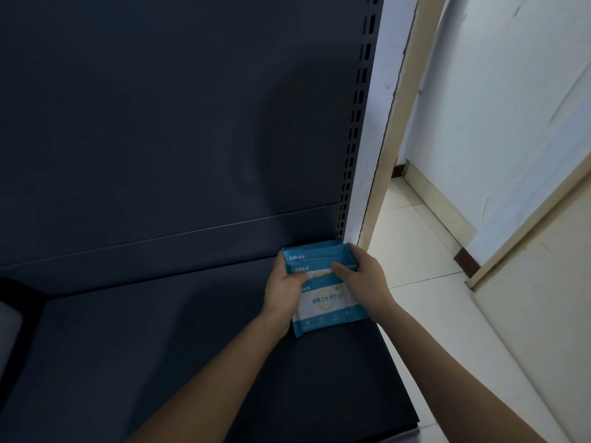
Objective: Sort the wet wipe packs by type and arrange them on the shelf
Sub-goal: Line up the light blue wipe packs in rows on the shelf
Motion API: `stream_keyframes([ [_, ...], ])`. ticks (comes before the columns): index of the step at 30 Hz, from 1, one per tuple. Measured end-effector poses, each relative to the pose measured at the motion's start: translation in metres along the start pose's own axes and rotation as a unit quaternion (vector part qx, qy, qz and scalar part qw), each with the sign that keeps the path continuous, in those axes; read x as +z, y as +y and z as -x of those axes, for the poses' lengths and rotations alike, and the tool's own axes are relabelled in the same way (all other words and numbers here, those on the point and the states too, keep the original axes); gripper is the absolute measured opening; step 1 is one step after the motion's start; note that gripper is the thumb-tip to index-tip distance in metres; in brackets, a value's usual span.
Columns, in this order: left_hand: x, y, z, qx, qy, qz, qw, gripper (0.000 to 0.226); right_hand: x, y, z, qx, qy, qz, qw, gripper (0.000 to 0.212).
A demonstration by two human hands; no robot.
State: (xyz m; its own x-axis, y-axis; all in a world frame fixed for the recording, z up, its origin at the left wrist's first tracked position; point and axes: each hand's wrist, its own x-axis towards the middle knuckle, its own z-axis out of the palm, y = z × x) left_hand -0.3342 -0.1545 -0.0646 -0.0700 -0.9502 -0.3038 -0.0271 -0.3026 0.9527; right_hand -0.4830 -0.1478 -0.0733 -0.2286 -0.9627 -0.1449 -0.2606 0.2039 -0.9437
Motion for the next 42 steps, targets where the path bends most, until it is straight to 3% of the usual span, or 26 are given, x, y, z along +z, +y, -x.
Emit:
stream_keyframes([
  [3, 0.0, -0.001, -0.002, -0.006, -0.002, -0.013, 1.0, 0.039, -0.003, -0.003, -0.001, -0.001, -0.009, 0.01, 1.0, 0.035],
  [6, -0.008, -0.003, -0.002, 0.001, 0.031, -0.048, 0.998, 0.062, -0.009, -0.004, -0.003, -0.002, 0.003, 0.006, 1.0, 0.034],
  [11, -0.005, -0.004, 0.01, 0.019, -0.026, -0.08, 0.996, 0.037, -0.005, -0.002, 0.004, -0.001, -0.023, 0.04, 0.999, 0.046],
  [15, -0.01, -0.004, 0.009, 0.021, 0.0, -0.077, 0.997, 0.029, -0.009, -0.003, 0.01, 0.001, -0.021, 0.039, 0.999, 0.041],
  [19, -0.021, -0.011, 0.018, 0.032, 0.044, -0.085, 0.995, 0.03, -0.012, 0.011, 0.022, 0.017, -0.006, 0.034, 0.999, 0.041],
  [28, -0.025, -0.025, 0.032, 0.051, 0.038, -0.221, 0.973, 0.038, -0.009, 0.017, 0.043, 0.034, -0.033, 0.048, 0.998, 0.038],
  [33, -0.036, -0.021, 0.039, 0.052, 0.049, -0.248, 0.966, 0.057, -0.009, 0.004, 0.055, 0.022, 0.011, 0.081, 0.996, 0.042],
  [37, -0.053, -0.012, 0.045, 0.104, 0.05, -0.307, 0.945, 0.054, 0.006, -0.012, 0.065, -0.048, 0.074, 0.188, 0.978, 0.048],
  [42, -0.09, 0.002, 0.057, 0.168, 0.028, -0.386, 0.907, 0.042, 0.044, -0.033, 0.076, -0.163, 0.022, 0.258, 0.952, 0.034],
])
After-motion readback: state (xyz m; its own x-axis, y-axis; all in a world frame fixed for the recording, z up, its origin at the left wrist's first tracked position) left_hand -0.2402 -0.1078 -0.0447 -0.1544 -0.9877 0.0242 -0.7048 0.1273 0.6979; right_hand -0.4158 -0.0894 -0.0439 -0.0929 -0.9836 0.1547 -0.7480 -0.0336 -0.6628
